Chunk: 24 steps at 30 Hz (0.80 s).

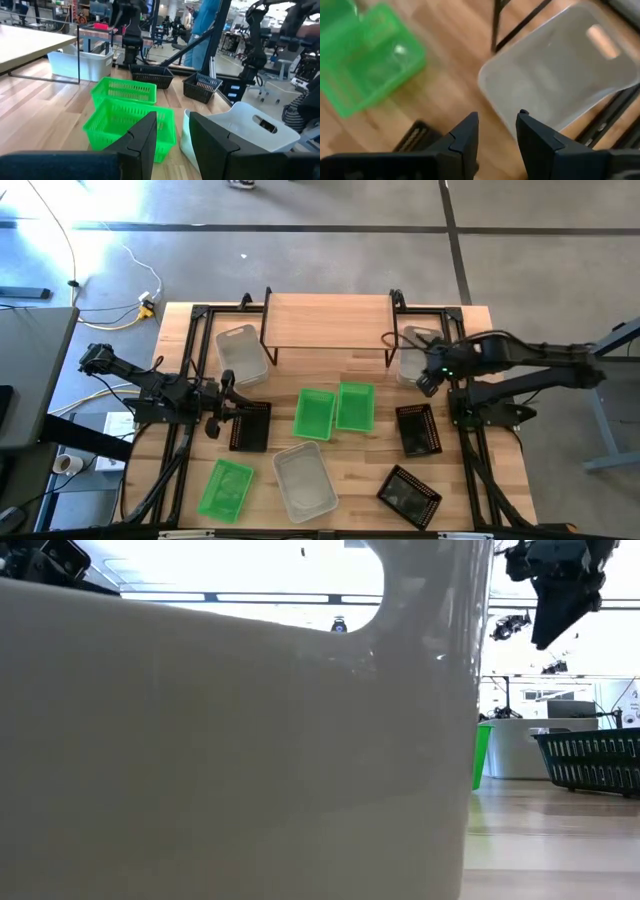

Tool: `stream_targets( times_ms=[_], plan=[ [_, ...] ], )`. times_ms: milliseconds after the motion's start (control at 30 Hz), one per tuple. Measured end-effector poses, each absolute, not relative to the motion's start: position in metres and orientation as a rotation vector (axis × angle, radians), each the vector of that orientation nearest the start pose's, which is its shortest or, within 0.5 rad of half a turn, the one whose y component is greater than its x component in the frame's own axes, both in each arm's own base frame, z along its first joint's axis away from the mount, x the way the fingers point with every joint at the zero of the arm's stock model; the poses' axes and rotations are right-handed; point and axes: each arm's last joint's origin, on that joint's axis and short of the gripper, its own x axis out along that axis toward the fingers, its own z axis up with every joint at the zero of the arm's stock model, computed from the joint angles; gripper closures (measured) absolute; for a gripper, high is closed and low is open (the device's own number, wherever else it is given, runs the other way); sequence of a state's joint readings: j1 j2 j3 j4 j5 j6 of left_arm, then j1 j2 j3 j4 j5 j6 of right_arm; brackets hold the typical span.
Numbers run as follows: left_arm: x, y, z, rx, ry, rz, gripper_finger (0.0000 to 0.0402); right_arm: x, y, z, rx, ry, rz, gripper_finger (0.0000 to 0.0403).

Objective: Stack baskets on shelf by color
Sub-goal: Put the top right gray bin on the shelf

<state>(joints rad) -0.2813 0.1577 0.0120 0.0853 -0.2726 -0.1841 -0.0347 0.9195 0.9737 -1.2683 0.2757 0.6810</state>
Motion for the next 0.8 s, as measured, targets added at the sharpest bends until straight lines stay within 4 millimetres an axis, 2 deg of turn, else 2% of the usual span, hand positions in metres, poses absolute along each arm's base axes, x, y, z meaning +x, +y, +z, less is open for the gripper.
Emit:
stream_targets(
  times_ms=[400, 567, 800],
  plan=[
    [0.104, -0.022, 0.163, -0.167, 0.056, -0.004, 0.0296, 0.173, -0.023, 0.267, 0.443, 1.333, -0.607, 0.0283],
    [0.104, -0.022, 0.165, -0.171, 0.035, -0.006, 0.0296, 0.180, -0.027, 0.258, 0.473, 1.406, -0.564, 0.0283],
    [0.104, -0.022, 0.165, -0.172, 0.035, -0.006, 0.0296, 0.184, -0.029, 0.254, 0.410, 1.445, -0.533, 0.0283]
  ],
)
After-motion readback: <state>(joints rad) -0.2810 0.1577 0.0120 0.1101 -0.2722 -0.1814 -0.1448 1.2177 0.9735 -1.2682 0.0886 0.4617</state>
